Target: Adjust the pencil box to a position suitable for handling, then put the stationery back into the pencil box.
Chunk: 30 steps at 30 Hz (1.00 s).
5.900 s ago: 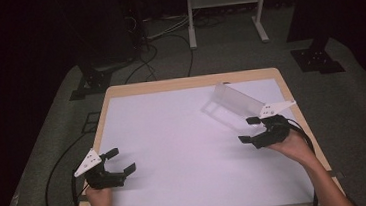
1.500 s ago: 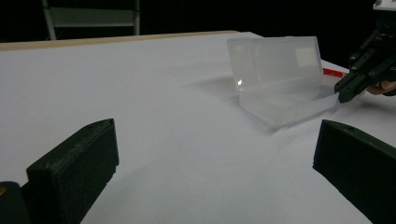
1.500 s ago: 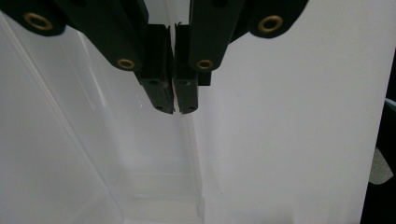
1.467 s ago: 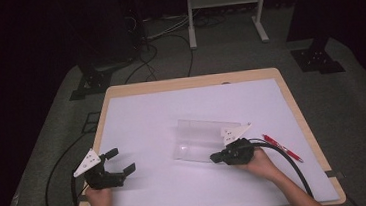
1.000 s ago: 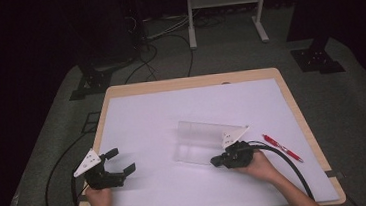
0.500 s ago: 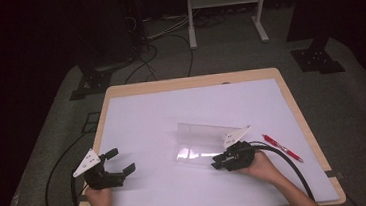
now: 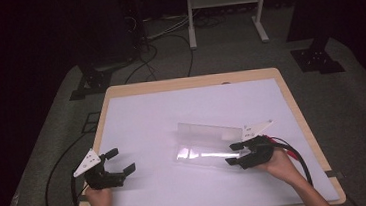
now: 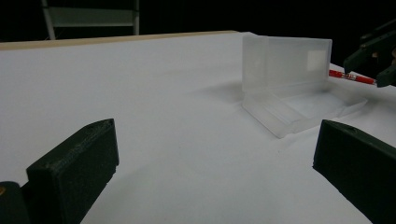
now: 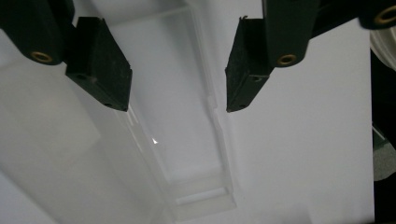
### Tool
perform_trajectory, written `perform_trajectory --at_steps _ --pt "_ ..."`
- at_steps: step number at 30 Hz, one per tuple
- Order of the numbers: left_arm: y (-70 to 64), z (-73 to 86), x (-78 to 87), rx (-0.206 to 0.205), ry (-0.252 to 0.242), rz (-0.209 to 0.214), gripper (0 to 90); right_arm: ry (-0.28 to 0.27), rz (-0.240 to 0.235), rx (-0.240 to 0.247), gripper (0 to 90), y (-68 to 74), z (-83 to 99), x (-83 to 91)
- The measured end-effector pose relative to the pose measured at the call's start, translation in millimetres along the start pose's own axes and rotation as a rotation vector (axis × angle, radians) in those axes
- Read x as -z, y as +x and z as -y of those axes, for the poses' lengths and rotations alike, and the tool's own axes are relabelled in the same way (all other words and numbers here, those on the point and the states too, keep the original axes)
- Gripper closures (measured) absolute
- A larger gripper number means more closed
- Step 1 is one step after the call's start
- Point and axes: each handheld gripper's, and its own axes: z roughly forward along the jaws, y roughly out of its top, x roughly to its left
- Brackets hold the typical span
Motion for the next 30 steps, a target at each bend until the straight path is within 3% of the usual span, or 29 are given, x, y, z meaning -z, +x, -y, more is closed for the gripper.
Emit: perform_trajectory --at_steps 6,11,20,30 --pt "0.7 0.1 0.7 0.004 -0.003 0.000 0.0 -0.038 0.081 -0.025 38.4 -5.8 7.6 33.4" --pt "0.8 -0.1 0.2 0.002 0.001 0.000 0.0 -0.053 0.120 -0.064 37.1 -10.6 16.7 49.6" --pt "0.5 -0.2 -0.5 0.003 0.005 -0.003 0.0 -0.067 0.188 -0.116 37.4 -20.9 39.5 67.4" --pt "-0.1 -0.4 -0.8 -0.003 0.016 -0.009 0.0 -0.026 0.258 -0.171 43.8 -34.4 69.4 75.0"
